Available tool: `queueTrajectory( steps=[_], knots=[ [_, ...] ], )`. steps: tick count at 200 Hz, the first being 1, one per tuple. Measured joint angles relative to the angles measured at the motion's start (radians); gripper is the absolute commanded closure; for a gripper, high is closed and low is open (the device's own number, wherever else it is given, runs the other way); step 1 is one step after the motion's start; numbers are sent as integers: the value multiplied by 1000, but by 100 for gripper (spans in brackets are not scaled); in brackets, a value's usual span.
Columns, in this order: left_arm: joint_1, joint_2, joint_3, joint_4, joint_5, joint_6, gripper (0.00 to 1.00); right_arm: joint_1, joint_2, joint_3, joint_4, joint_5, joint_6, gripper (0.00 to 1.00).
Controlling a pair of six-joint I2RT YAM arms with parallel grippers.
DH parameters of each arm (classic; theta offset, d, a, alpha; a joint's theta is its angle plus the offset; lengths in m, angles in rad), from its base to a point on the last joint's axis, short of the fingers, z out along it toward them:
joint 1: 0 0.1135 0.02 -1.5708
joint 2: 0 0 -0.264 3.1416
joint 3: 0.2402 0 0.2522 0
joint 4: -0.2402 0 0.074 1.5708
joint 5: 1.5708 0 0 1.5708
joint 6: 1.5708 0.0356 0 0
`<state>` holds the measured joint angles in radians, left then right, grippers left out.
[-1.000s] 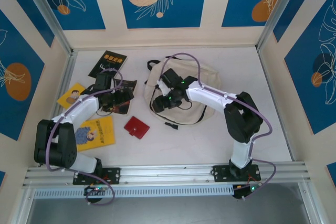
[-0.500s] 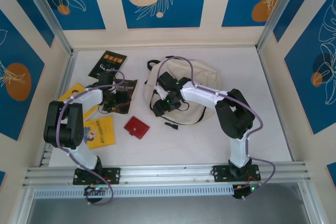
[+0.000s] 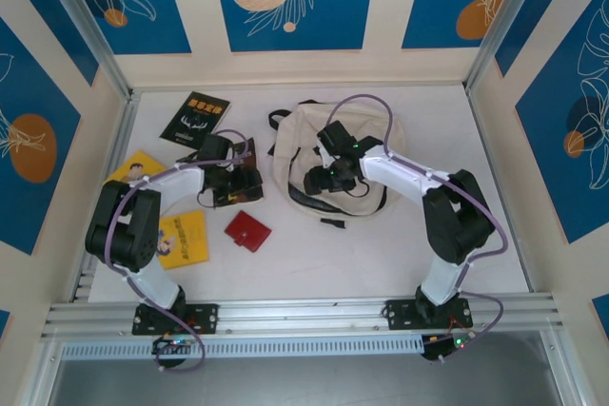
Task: Pack the student bag
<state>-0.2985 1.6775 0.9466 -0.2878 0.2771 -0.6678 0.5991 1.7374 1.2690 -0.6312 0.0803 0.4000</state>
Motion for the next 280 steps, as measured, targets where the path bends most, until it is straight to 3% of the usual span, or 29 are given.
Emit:
queueTrajectory(
  steps=[36, 63, 105, 151, 194, 230, 280],
  knots=[
    [13, -61, 6, -78, 3, 4, 14, 50, 3, 76, 4, -1, 67, 32],
    [65, -118, 34, -130, -14, 26, 12, 116, 89, 204, 25, -2, 127, 38],
    [195, -143, 30, -157, -23, 50, 18, 182, 322, 426, 56, -19, 216, 46],
    [242, -97, -25, -150, -5, 53, 24, 193, 525, 590, 33, -23, 271, 52],
    [242, -55, -47, -138, 11, 58, 26, 189, 584, 620, 2, -21, 293, 58],
    [242, -47, -52, -123, 46, 64, 33, 186, 593, 620, -1, -40, 307, 65],
    [245, -45, -62, -109, 137, 63, 36, 172, 608, 620, 3, -101, 327, 65]
  ],
)
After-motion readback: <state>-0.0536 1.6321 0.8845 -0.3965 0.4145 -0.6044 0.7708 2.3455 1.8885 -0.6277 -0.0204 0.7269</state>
